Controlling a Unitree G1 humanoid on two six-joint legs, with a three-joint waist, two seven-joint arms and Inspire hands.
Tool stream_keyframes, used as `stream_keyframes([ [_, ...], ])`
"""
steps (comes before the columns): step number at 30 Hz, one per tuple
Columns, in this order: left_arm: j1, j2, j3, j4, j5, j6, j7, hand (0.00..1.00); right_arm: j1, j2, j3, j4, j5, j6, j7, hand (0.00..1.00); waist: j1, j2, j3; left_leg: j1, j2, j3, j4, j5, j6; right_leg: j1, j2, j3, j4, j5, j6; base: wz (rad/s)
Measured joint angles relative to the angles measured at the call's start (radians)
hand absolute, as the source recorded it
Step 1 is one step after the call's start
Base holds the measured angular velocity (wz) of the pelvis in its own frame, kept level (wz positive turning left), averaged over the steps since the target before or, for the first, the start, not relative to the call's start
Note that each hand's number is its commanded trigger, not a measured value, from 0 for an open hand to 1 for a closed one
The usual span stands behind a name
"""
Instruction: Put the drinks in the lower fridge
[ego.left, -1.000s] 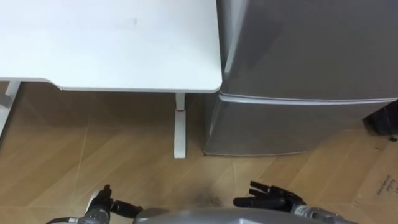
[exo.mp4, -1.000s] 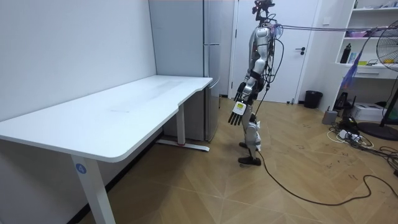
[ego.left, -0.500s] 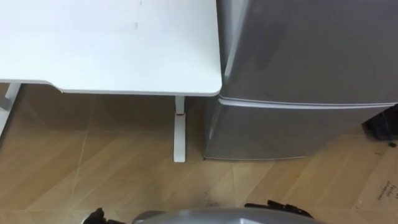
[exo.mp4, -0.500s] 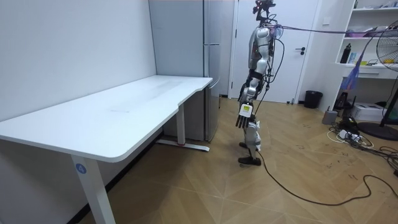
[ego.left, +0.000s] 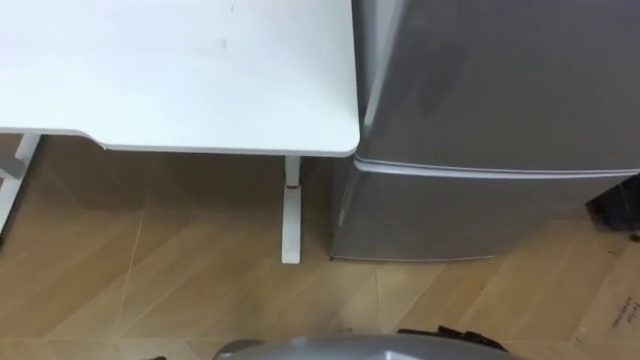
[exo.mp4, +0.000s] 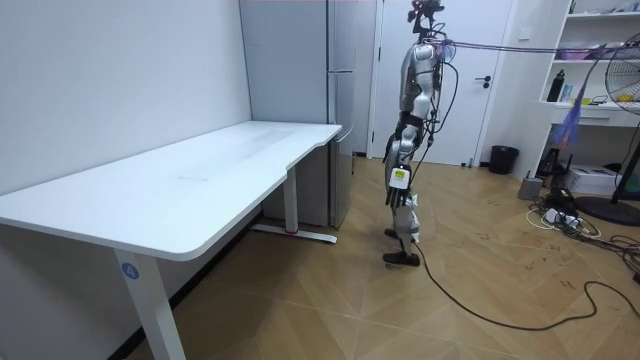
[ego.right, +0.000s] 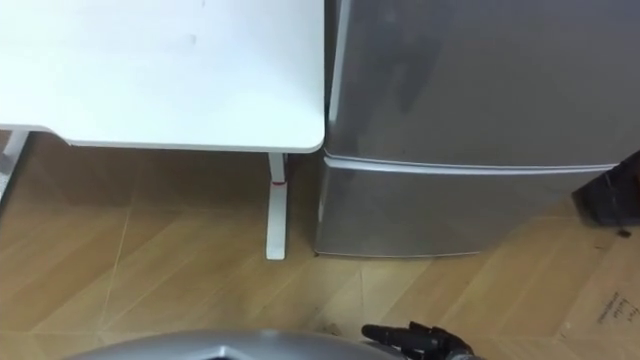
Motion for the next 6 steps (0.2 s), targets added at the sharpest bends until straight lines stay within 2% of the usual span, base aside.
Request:
stream_keyframes([
  [6,-0.003,0.0,-0.002,0.02,0.016,0.0,0.0,0.0,-0.004,0.0,0.001,-0.001,-0.013,-0.001,-0.005,0.0,-0.002,0.003,0.0012,0.0,0.0,-0.003,0.0,0.0,0.0,0.002,0.0,0.0,0.001,-0.001,0.0,0.0],
])
